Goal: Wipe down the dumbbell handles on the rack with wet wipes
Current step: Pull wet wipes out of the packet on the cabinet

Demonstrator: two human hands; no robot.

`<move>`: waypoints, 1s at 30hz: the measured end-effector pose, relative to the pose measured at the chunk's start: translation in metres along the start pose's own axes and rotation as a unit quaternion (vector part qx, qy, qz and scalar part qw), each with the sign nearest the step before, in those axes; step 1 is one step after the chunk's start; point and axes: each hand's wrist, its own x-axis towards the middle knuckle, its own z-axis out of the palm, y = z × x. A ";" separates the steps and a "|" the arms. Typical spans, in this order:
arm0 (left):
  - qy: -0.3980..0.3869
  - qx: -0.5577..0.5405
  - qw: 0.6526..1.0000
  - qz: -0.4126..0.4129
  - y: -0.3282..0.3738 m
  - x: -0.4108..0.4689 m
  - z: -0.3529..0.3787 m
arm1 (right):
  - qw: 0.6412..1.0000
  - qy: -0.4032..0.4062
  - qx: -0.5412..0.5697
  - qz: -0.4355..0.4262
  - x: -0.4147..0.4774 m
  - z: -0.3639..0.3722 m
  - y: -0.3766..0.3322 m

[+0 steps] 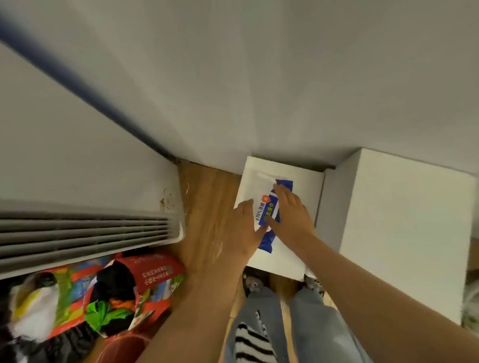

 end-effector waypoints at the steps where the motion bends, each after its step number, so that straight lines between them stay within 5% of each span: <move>1: 0.004 -0.010 1.000 0.000 -0.001 0.003 0.004 | 1.000 0.003 0.021 0.015 0.003 0.004 0.002; 13: 0.015 0.021 1.000 -0.016 -0.010 0.033 0.025 | 0.960 0.072 0.246 0.113 0.002 0.038 0.006; 18: 0.092 0.031 0.995 -0.012 -0.004 0.039 0.034 | 0.965 0.093 0.236 0.075 -0.001 0.037 0.015; 22: 0.052 0.071 0.996 0.009 -0.012 0.046 0.026 | 0.930 0.114 0.313 0.152 0.005 0.036 0.018; 25: -0.033 0.115 0.993 0.019 -0.022 0.049 0.019 | 0.937 0.140 0.286 0.140 0.011 0.033 0.019; 30: 0.007 0.160 0.983 0.089 -0.023 0.050 0.011 | 0.986 0.094 0.111 0.079 0.017 0.026 0.025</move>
